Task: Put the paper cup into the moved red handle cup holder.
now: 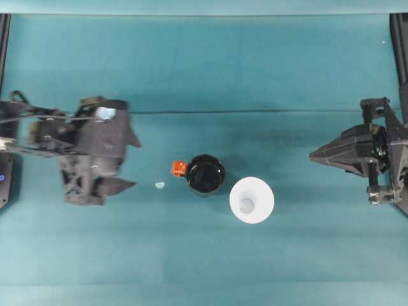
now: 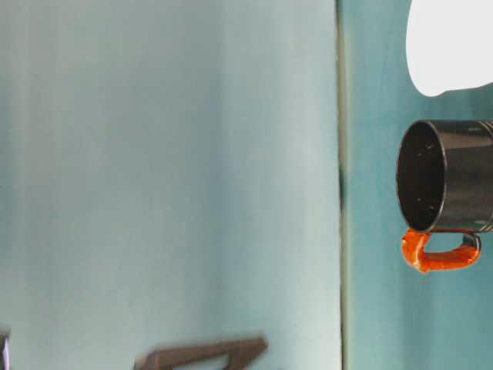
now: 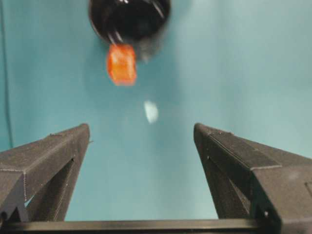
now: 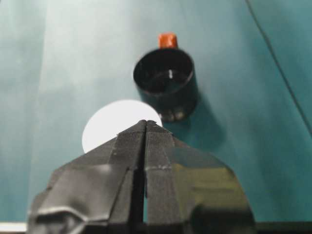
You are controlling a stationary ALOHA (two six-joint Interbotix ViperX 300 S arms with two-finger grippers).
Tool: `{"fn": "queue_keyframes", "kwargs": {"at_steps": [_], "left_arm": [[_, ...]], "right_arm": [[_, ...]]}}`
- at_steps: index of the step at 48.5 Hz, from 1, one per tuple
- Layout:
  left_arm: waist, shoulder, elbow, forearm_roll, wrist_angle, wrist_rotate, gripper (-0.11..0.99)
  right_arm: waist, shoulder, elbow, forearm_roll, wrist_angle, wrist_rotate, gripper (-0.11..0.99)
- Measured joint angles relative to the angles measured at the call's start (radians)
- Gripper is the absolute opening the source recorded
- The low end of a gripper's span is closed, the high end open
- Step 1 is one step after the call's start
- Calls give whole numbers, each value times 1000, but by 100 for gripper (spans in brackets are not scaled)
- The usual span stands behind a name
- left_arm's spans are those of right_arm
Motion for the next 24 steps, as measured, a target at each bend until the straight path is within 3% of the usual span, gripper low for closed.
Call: {"fn": "queue_keyframes", "kwargs": {"at_steps": [8, 15, 20, 24], "left_arm": [[-2, -60, 25, 0, 0, -3, 95], [0, -83, 40, -2, 2, -6, 95], [-2, -86, 41, 0, 2, -6, 95], [-2, -86, 43, 0, 0, -6, 95]], "right_arm": [[2, 18, -21, 0, 31, 15, -10], [-6, 60, -81, 0, 127, 54, -4], [-12, 103, -127, 0, 207, 81, 8], [-17, 144, -163, 0, 259, 109, 26]]}}
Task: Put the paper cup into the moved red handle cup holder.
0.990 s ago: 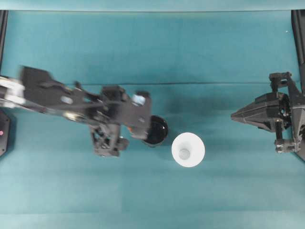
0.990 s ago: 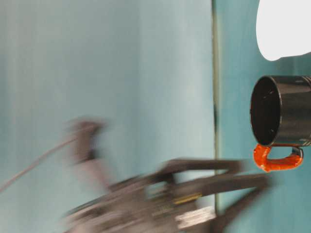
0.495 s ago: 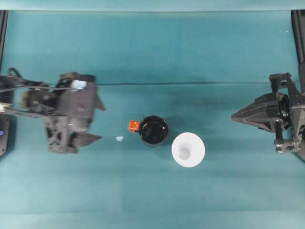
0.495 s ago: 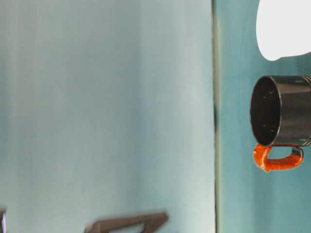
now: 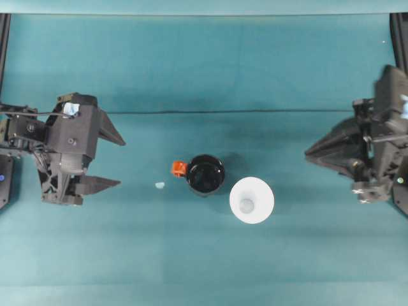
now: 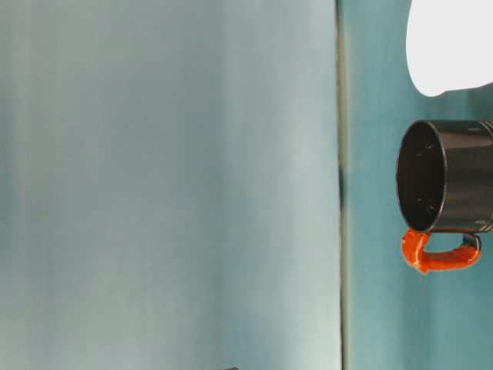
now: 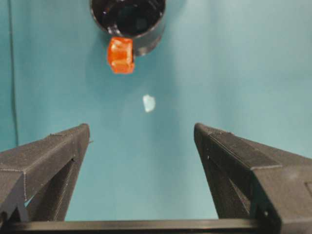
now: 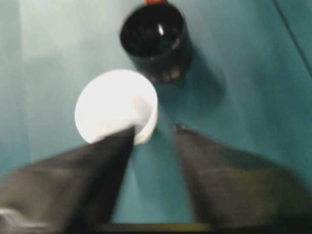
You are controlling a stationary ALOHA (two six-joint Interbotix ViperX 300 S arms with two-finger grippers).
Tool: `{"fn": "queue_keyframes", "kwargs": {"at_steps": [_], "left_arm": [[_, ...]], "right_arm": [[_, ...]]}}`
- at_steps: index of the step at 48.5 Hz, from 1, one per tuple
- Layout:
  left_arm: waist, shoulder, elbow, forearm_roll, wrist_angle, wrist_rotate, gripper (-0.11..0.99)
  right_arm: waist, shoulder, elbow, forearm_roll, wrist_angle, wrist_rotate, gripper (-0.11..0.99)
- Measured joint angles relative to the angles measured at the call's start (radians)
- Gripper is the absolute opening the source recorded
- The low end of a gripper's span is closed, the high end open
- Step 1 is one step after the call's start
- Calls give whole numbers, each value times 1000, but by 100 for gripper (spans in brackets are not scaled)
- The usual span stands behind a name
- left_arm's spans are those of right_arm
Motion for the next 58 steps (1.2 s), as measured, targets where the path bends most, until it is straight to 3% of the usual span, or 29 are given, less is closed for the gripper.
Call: {"fn": "queue_keyframes", "kwargs": {"at_steps": [6, 12, 32, 47, 58], "left_arm": [[0, -2, 2, 0, 0, 0, 95], [0, -5, 5, 0, 0, 0, 95], [0, -31, 31, 0, 0, -2, 95], [0, -31, 41, 0, 2, -3, 95], [0, -31, 48, 0, 0, -3, 95]], "right_arm": [[-2, 57, -43, 2, 57, 35, 61], [-2, 130, -80, 0, 112, 44, 90], [-2, 453, -278, 0, 147, 54, 88], [31, 643, -307, 2, 138, 69, 88], [25, 673, -308, 2, 118, 103, 85]]}}
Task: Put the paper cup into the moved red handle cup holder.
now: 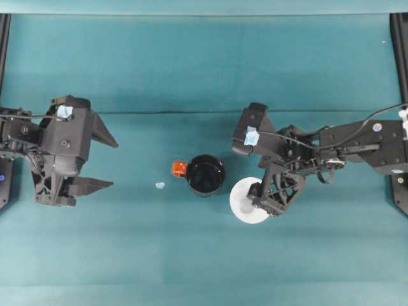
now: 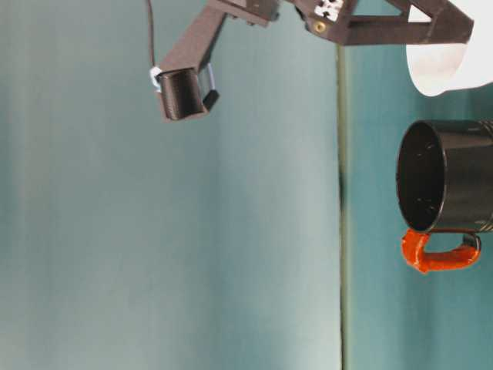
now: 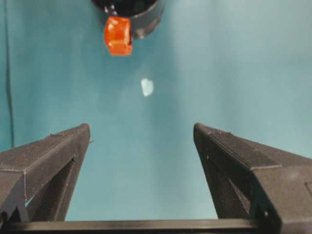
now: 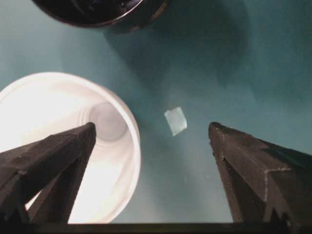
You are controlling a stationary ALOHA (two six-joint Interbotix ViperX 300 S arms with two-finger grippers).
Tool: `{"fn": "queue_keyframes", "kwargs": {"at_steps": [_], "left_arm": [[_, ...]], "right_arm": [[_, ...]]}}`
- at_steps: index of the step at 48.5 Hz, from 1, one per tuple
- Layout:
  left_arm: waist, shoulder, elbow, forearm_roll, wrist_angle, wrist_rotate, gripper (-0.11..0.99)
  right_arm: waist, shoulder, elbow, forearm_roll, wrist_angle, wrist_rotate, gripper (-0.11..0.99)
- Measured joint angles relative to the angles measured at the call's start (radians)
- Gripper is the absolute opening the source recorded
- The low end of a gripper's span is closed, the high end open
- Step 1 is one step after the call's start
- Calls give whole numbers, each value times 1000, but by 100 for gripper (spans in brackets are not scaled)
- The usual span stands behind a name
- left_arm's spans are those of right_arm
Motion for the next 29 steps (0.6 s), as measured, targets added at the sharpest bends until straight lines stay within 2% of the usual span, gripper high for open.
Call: {"fn": "queue_keyframes", "kwargs": {"at_steps": [4, 7, 16, 20, 24, 29], "left_arm": [[0, 0, 0, 0, 0, 0, 95], [2, 0, 0, 0, 2, 2, 95], [0, 2, 3, 0, 2, 0, 95], [0, 2, 3, 0, 2, -2, 95], [0, 2, 5, 0, 2, -2, 95], [0, 2, 5, 0, 2, -2, 95]], "right_arm": [[-9, 2, 0, -2, -2, 6, 80], [-15, 2, 0, 0, -2, 8, 71], [-14, 2, 0, -2, 0, 8, 22], [-11, 0, 0, -2, 0, 8, 5], [-9, 2, 0, 0, 2, 8, -5], [-5, 2, -3, 2, 2, 8, -10]]}}
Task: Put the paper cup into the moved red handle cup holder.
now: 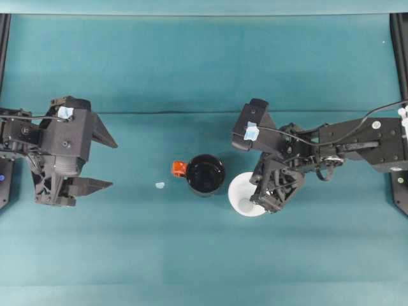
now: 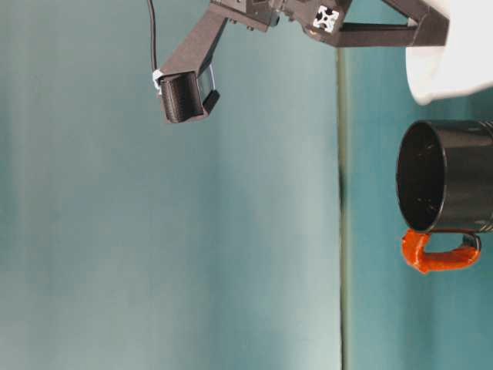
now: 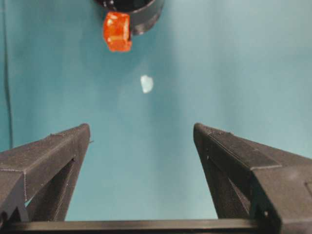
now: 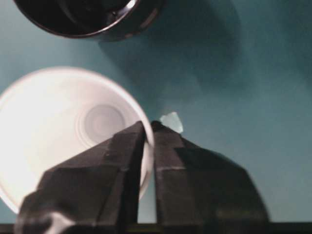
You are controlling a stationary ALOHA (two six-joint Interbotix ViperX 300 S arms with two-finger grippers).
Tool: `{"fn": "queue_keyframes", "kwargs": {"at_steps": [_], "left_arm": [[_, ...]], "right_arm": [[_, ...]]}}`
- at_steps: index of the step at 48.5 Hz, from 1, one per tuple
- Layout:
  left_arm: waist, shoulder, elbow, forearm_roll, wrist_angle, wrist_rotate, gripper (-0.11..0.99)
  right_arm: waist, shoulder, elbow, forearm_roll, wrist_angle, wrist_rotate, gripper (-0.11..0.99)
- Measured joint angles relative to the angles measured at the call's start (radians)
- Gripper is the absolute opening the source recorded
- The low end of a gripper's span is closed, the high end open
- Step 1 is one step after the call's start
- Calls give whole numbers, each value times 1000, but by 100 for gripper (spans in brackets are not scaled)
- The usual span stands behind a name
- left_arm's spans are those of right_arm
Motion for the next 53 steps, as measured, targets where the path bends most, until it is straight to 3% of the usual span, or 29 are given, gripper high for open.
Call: {"fn": "queue_keyframes", "kwargs": {"at_steps": [10, 18, 26, 32, 35, 42, 53], "left_arm": [[0, 0, 0, -2, -5, 0, 95], [0, 3, 2, 0, -12, -14, 95], [0, 3, 2, -2, -14, -35, 95], [0, 3, 2, 0, -14, -38, 94], [0, 3, 3, 0, -14, -38, 94], [0, 2, 2, 0, -15, -38, 94], [0, 3, 3, 0, -15, -40, 94]], "right_arm": [[5, 0, -3, 0, 2, 0, -11], [5, -8, -26, 15, 41, 0, -11], [-2, -69, -107, 17, 173, 0, -11], [-18, -124, -196, 15, 302, -2, -11], [-23, -138, -249, 9, 351, 0, -11], [-26, -143, -337, -28, 414, 0, -11], [-61, -92, -391, -52, 405, -5, -11]]}}
